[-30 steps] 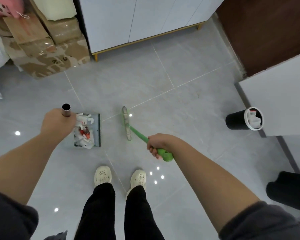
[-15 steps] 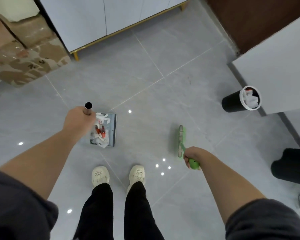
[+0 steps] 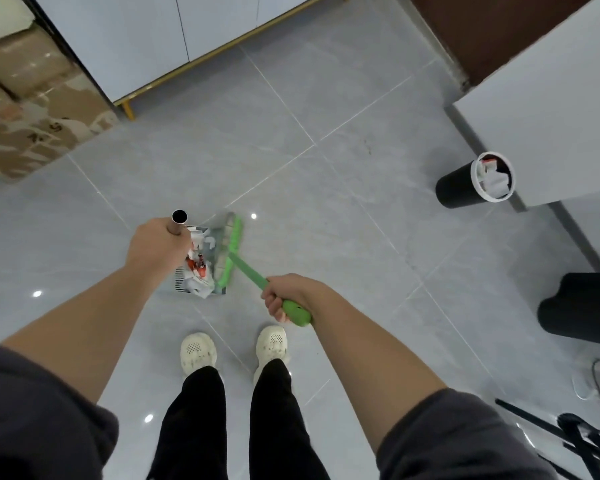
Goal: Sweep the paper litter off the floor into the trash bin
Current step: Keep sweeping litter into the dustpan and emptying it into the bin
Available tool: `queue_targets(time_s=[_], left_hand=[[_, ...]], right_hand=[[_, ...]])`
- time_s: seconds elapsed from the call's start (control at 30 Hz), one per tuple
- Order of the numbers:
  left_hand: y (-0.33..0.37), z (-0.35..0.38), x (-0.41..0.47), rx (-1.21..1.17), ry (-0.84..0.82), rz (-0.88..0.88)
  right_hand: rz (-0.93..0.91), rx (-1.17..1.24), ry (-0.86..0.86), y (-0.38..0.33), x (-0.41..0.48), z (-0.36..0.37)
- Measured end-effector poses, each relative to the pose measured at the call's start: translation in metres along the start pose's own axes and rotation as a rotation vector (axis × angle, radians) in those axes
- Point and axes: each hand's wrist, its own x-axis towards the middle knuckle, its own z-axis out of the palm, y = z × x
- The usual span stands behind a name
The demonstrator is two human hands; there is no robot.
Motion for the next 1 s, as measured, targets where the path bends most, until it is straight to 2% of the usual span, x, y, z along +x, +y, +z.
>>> queue_targets(time_s=[0.1,0.17,0.27,0.4,0.47,0.57,0.7,0.83,1.0], left_hand=[[-0.002,-0.012,0.001,-0.025,0.016,-0.030],[-0.005,-0.021,0.006,-0.059,0.018,-0.063],[-0.013,-0.037,0.012,-0.103,0.038,-0.095],[-0.022,-0.057,0.016,-0.118,0.114,-0.139],[-0.029,-0.068,0.021,-0.145,0.147,-0.163],[-0.043,-0.086,0.032,-0.142,0.187,-0.213],[-0.063,-0.103,0.044,-0.170,0.256,-0.307],[-0.092,-0.110,0.057,-0.305,0.268,-0.424],[-0.086,-0.118,0.062,-0.250,0.231,-0.374]], right_hand=[[-0.016,-0.027,-0.066,-0.016,-0.020,-0.002],[-0.020,-0.087,-0.028,-0.022,-0.030,-0.011],[-0.030,-0.274,0.143,-0.031,-0.040,-0.019],[-0.163,-0.698,0.404,-0.048,-0.044,-0.018],[-0.123,-0.888,0.474,-0.060,-0.045,-0.011],[-0.092,-0.958,0.534,-0.080,-0.036,-0.002],[-0.120,-0.918,0.541,-0.102,-0.007,0.023],[-0.193,-0.898,0.445,-0.108,0.020,0.068],[-0.187,-0.973,0.271,-0.109,0.025,0.119]])
